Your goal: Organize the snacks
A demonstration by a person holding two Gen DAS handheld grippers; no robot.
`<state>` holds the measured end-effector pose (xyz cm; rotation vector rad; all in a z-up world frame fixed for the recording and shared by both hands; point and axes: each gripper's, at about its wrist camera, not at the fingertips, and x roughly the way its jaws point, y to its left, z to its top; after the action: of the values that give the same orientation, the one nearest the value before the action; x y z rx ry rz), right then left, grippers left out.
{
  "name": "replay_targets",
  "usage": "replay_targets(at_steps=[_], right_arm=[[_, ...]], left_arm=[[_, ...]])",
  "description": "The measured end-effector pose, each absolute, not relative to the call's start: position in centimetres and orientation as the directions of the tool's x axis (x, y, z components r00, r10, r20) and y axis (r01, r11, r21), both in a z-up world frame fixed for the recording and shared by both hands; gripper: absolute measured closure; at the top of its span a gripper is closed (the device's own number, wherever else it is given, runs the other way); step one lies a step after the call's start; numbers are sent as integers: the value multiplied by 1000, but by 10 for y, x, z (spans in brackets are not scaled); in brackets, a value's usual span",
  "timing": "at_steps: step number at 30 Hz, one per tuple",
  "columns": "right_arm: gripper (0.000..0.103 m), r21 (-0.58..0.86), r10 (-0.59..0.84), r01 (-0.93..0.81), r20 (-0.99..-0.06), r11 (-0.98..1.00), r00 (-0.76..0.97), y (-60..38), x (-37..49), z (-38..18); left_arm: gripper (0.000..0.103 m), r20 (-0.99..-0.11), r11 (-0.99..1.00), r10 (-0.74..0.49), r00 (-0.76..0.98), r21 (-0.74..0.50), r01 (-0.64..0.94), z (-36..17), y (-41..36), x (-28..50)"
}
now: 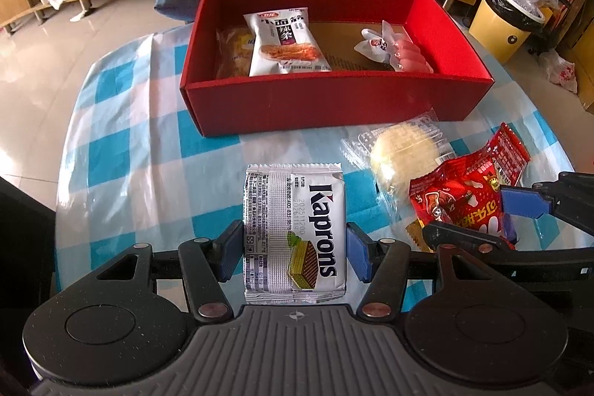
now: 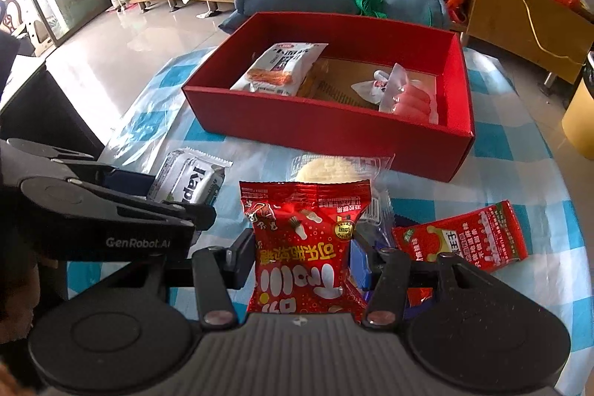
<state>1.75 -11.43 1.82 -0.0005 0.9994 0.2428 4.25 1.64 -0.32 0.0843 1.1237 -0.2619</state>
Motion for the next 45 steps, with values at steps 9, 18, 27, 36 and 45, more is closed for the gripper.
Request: replay_targets(at_steps=[9,18,27,36,45], right_arm=[[56,116,199,-185,-820,976,537,-119,24,25],[56,116,193,-169,-804,979,563,-125,35,34],[56,119,185,-149,-786,982,590,-133,49,45],[56,117,175,-134,-768,984,616,-140,70,54],[56,111,161,-118,-760,987,629,-148,99,59]], left_arm=[[38,-887,967,-157,435,-50,248,5,11,48],[39,-871,969,-153,466,-40,243,16,6,59],[39,-855,969,-152,496,-30,245,27,-1,76],[39,-840,971,-149,522,-23,239,38,-8,97],[39,-830,973,-140,540,-16,228,43,-17,125]])
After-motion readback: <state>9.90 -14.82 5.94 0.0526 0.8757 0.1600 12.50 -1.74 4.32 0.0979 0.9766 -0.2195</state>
